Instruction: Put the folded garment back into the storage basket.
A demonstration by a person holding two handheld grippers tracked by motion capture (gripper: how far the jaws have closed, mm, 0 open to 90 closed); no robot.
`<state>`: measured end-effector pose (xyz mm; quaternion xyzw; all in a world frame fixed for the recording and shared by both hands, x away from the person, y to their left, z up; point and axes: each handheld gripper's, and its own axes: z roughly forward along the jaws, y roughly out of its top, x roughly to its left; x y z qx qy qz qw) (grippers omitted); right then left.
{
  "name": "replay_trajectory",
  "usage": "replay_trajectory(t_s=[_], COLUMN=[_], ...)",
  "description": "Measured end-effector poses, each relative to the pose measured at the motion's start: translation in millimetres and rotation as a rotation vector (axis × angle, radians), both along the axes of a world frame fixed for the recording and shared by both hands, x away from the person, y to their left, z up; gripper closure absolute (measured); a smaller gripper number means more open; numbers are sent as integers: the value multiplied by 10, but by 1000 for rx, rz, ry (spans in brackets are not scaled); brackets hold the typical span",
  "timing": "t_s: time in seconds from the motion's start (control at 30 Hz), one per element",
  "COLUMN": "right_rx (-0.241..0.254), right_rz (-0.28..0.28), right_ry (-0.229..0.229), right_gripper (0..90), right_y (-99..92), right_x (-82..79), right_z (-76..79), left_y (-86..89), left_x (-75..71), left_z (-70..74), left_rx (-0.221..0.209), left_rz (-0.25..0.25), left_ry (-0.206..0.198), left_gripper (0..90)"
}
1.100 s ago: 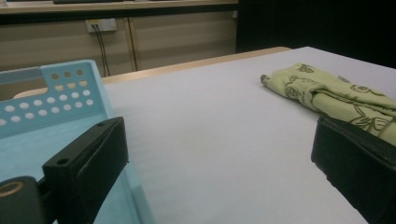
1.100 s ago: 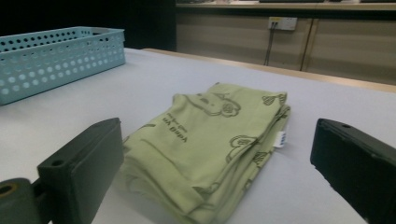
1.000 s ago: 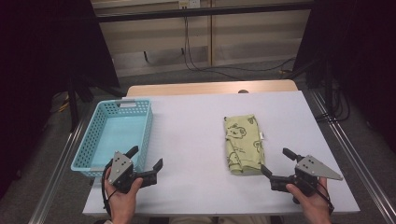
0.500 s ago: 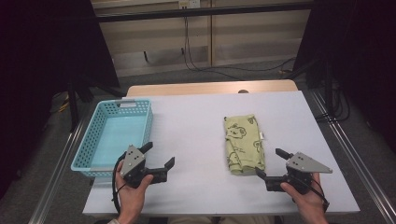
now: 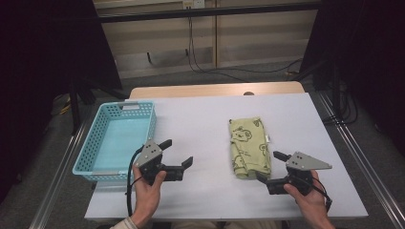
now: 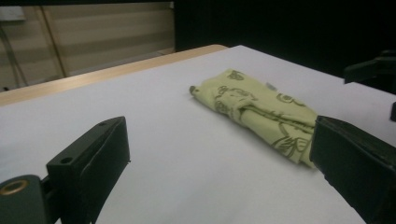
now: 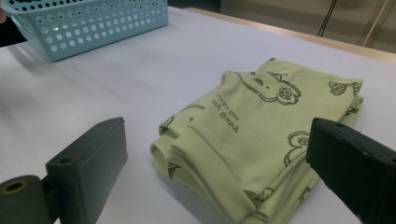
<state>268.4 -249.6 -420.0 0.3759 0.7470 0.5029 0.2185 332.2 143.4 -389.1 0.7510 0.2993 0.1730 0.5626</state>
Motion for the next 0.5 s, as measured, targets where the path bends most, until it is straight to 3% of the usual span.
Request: replay_trajectory(t_s=[0.13, 0.2, 0.3, 0.43, 0.47, 0.5], right_rx=[-11, -21, -32, -37, -37, -35], right_rz=[24, 43, 60, 78, 81, 84], right_ry=[35, 54, 62, 88, 91, 98], right_gripper=[26, 25, 18, 21, 17, 17], right_y=[28, 36, 48, 58, 58, 56], right_x=[37, 57, 77, 90, 94, 98], right_z=[4, 20, 56, 78, 80, 83], left_y=[-95, -161, -246, -341, -362, -371], left_x=[85, 102, 136, 213, 218, 211], left_z=[21, 32, 69, 55, 55, 79], left_rx=[27, 4, 50, 16, 11, 57], left_rz=[-42, -59, -96, -155, -149, -123], left_ry=[25, 22, 9, 12, 25, 38], left_gripper=[49, 49, 49, 51, 52, 53])
